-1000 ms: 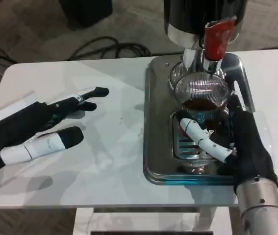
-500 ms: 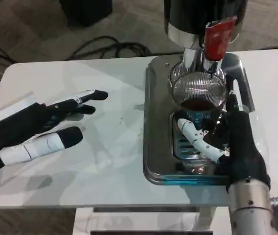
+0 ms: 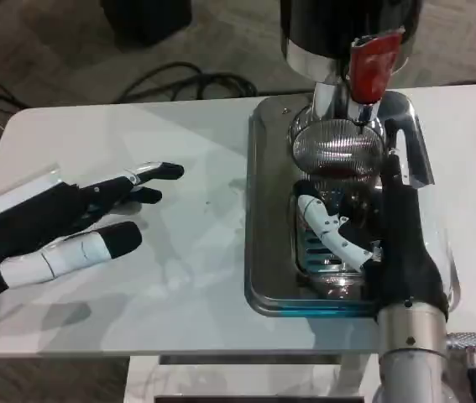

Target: Grasp the cup under the faucet to collect the drink, then remove the cup.

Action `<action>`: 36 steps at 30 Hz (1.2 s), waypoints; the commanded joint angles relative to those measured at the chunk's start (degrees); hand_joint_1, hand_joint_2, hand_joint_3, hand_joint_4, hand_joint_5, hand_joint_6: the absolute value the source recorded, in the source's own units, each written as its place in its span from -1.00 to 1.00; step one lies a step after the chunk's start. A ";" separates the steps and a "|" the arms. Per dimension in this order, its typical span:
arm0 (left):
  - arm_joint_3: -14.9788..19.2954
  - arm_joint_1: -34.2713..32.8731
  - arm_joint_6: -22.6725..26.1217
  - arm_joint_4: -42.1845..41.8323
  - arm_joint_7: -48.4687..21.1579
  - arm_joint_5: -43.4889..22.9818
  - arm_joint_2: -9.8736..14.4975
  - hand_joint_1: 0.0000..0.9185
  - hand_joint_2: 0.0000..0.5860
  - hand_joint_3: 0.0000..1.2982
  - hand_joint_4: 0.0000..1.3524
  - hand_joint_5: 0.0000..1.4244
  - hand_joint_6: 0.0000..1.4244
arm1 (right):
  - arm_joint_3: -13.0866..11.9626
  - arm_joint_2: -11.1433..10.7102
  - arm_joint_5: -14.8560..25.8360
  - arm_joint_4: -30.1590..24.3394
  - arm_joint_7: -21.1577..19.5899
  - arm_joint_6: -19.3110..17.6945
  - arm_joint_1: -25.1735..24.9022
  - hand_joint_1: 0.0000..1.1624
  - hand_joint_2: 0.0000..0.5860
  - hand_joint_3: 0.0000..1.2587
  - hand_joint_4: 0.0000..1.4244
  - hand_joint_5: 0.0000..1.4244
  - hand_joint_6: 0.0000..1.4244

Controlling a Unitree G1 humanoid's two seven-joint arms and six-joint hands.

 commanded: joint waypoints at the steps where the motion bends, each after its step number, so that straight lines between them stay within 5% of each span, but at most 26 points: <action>1: -0.47 0.96 0.19 1.04 -0.43 0.97 1.34 -1.00 -0.83 -0.84 -0.98 -0.87 -0.85 | 0.88 3.15 0.20 1.26 -1.23 -1.58 1.57 0.34 0.12 -0.89 -0.70 -0.72 -0.61; 23: -1.41 0.27 0.26 1.70 0.28 1.96 0.79 -1.00 -0.86 -0.82 -0.97 -0.87 -0.85 | 0.96 3.16 -0.22 3.13 -5.99 -6.05 3.24 0.25 0.14 -0.58 -0.37 -0.39 -0.22; 36: -1.86 -0.52 -0.13 2.63 0.46 2.30 0.37 -1.00 -0.86 -0.81 -0.96 -0.87 -0.85 | 0.82 3.15 -0.11 4.47 -9.33 -10.03 3.69 0.20 0.16 -0.37 -0.14 -0.10 0.30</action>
